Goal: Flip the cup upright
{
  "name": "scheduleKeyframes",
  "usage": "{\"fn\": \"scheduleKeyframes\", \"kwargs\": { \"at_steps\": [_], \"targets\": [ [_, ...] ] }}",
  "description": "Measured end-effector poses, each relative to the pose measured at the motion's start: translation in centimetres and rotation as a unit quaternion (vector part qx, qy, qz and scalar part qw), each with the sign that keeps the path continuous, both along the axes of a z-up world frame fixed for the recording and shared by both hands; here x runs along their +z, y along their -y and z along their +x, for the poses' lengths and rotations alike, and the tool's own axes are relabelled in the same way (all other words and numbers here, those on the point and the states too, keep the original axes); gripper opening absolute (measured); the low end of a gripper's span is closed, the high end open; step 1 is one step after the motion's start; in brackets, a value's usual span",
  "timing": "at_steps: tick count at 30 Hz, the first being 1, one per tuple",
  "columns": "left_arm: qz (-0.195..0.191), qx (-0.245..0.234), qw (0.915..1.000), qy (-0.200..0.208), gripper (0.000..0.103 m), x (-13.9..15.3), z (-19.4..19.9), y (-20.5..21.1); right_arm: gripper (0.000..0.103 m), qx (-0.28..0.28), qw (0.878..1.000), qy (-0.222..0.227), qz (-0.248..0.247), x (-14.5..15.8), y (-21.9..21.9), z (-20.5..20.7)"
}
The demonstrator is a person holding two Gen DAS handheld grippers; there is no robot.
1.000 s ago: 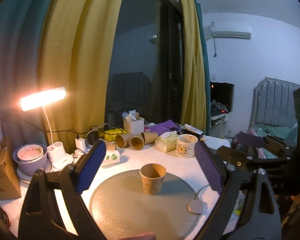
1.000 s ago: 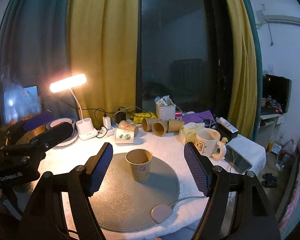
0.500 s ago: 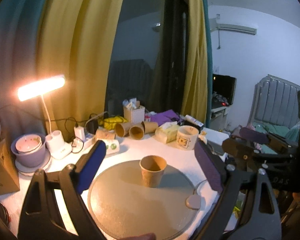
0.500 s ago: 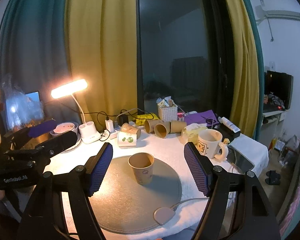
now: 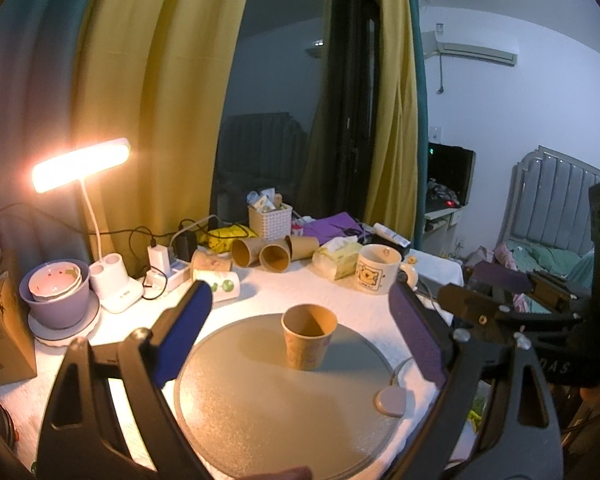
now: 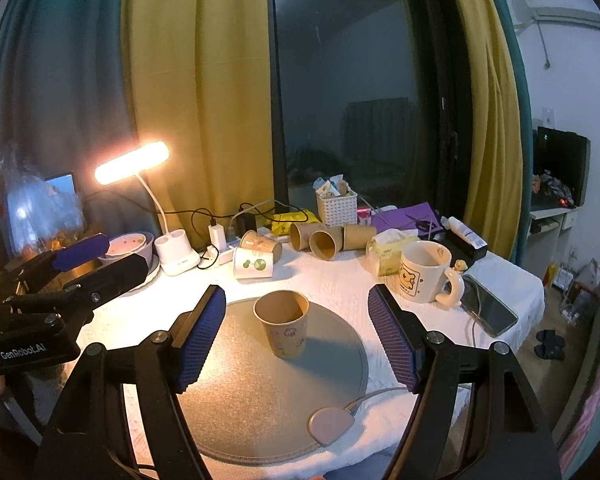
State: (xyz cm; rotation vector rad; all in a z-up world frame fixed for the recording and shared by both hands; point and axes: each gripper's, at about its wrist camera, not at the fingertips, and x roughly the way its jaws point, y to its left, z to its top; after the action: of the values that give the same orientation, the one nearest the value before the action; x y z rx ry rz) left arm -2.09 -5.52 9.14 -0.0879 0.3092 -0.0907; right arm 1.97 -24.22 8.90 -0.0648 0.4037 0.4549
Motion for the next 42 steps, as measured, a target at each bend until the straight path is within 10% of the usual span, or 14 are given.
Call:
{"fn": "scheduleKeyframes", "kwargs": {
  "at_steps": [42],
  "targets": [
    [-0.001,0.001,1.0000,0.003,0.091,-0.28,0.15,-0.06,0.077,0.001,1.000,-0.004,-0.001,-0.44,0.13,-0.18]
  ]
}}
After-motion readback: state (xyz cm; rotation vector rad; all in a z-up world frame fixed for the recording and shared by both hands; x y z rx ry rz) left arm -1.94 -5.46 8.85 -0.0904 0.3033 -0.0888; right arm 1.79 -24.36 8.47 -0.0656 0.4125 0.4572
